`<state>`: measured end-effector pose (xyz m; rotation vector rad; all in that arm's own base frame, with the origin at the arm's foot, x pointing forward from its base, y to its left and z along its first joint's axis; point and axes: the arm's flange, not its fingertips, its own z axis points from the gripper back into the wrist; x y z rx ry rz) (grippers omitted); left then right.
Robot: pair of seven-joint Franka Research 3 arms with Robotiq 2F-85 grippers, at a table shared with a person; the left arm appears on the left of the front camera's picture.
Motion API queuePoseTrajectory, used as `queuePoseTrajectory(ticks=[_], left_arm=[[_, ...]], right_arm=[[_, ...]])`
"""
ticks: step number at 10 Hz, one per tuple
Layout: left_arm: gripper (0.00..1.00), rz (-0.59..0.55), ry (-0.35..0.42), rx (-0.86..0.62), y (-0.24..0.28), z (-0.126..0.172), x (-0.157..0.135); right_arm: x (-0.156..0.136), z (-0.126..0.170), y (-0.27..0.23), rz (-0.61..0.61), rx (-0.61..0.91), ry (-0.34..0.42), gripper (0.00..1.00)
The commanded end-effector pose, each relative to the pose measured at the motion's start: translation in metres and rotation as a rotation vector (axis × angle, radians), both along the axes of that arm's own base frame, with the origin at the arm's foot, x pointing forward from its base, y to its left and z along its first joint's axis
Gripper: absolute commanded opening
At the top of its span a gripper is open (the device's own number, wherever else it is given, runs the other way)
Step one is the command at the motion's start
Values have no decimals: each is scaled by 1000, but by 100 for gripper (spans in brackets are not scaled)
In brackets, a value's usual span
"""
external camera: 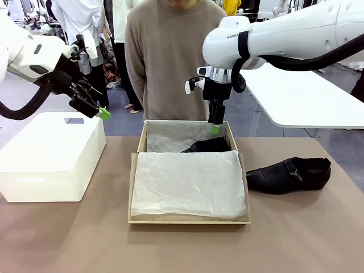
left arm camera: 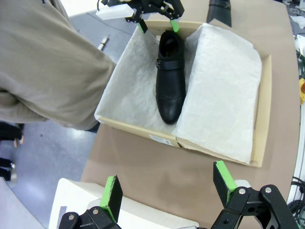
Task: Pack the shoes into the box.
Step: Place the other shoe of the Shoes into the Shoes Box.
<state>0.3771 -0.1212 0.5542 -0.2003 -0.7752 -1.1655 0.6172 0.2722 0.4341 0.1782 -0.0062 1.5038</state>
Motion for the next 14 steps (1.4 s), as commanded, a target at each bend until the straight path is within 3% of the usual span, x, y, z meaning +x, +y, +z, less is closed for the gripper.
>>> queuePoseTrajectory(ticks=[1, 4, 7, 10, 14], left_arm=[[100, -1, 6, -13, 0, -1, 0], [100, -1, 6, -13, 0, -1, 0], [100, -1, 6, -13, 0, -1, 0], [100, -1, 6, -13, 0, -1, 0], [100, -1, 6, -13, 0, -1, 0]], right_arm=[[0, 1, 0, 0, 0, -1, 100], [-3, 64, -39, -40, -15, 40, 100], [-14, 113, -89, -93, -36, -56, 100], [-28, 133, -143, -278, -76, -95, 100], [-47, 127, -187, -158, -43, -137, 100]])
